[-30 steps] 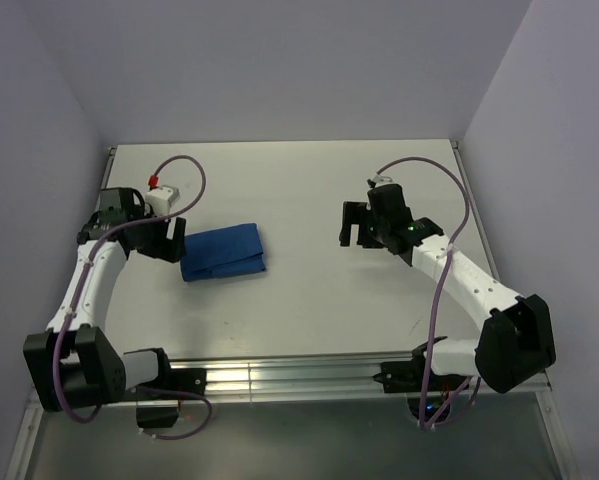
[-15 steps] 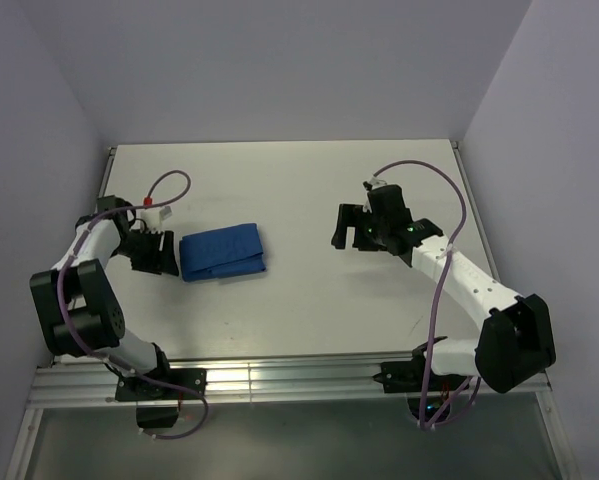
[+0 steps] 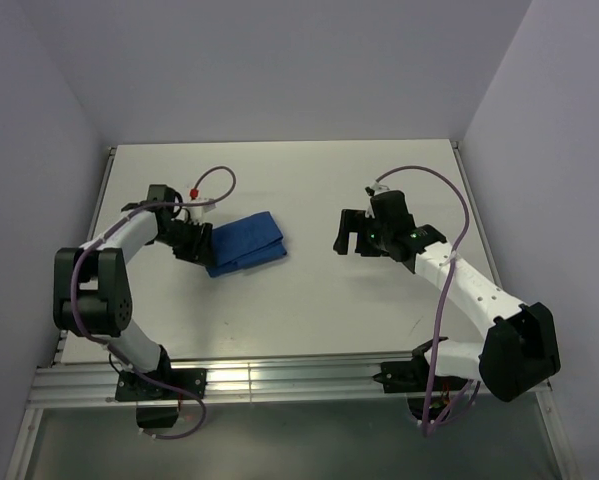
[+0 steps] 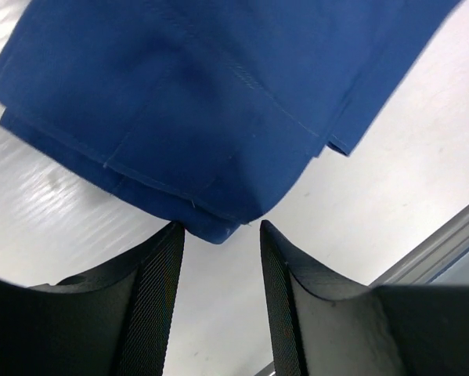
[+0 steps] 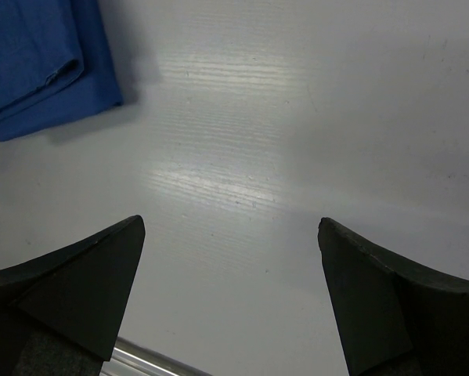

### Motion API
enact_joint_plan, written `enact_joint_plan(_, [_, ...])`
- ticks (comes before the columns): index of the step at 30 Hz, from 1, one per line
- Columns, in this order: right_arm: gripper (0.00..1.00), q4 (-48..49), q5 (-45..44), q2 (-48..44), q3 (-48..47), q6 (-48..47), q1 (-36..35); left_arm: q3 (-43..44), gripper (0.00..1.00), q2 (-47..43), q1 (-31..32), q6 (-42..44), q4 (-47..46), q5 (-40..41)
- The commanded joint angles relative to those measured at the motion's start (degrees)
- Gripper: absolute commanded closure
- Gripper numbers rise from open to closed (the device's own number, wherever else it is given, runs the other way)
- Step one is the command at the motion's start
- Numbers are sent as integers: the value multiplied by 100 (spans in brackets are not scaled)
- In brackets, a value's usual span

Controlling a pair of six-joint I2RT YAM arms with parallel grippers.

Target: Open and lay out the surgical kit

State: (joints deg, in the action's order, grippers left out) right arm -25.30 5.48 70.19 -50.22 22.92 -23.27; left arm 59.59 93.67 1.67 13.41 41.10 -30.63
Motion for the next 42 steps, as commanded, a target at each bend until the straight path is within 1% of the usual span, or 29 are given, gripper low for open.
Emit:
enact_joint_plan(1, [1,201,67,-85,12,55,-11,272,52,38,263,-339,-436,-338])
enact_joint_plan(4, [1,315,147,-41,38,125,-11,421,49,73,439,-365,-463,-189])
enact_joint_plan(6, [2,350,173,12,29,169,-11,518,45,-23,448,-313,-436,73])
enact_joint_plan(7, [2,376,199,12,29,213,-11,527,43,-276,448,-295,-462,214])
enact_joint_plan(8, [3,385,217,12,29,231,-20,510,37,-453,448,-269,-585,381])
enact_joint_plan(9, [3,438,208,-6,38,274,-11,440,35,-646,448,-182,-655,644])
enact_joint_plan(10, [3,456,208,-14,73,292,-20,422,33,-1022,457,-94,-682,725])
enact_joint_plan(11, [4,482,208,-23,73,301,-11,413,31,-1174,483,-6,-682,786])
enact_joint_plan(13, [4,570,191,-50,117,371,-11,421,30,-1472,571,205,-682,1023])
enact_joint_plan(15, [5,666,173,-67,135,467,-11,509,30,-1518,781,337,-586,1199])
enact_joint_plan(19, [7,754,59,-137,161,731,6,632,32,-1264,1220,233,-664,1472])
enact_joint_plan(20, [9,763,-11,-146,161,793,6,641,32,-1194,1474,180,-717,1638])
enact_joint_plan(22, [11,781,-46,-216,196,969,76,633,32,-1010,1765,4,-962,1893])
enact_joint_plan(23, [13,790,-55,-251,214,1039,111,624,31,-947,2054,-40,-1051,2199])
enact_joint_plan(25, [16,816,-29,-348,327,1223,295,659,31,-720,2319,-163,-1270,2499])
enact_joint_plan(26, [17,842,-3,-392,380,1285,366,694,32,-631,2520,-198,-1315,2631])
enact_joint_plan(28, [18,939,155,-498,564,1434,620,904,34,-351,2688,-286,-1368,2860])
enact_joint_plan(29, [18,974,217,-541,626,1470,709,975,36,-254,2855,-304,-1377,2913])
enact_joint_plan(32, [18,1053,384,-621,803,1532,946,1212,40,90,3145,-356,-1490,3028])
enact_joint_plan(33, [18,1062,402,-630,829,1523,982,1291,41,169,3198,-348,-1517,3237])
enact_joint_plan(35, [18,1062,446,-647,899,1514,1052,1353,42,388,3339,-357,-1640,3283])
enact_joint_plan(39, [18,1115,516,-595,961,1496,1105,1607,44,845,3454,-444,-1772,3336])
enact_joint_plan(42, [18,1124,577,-516,935,1479,1114,1783,47,1030,3550,-497,-1834,3353])
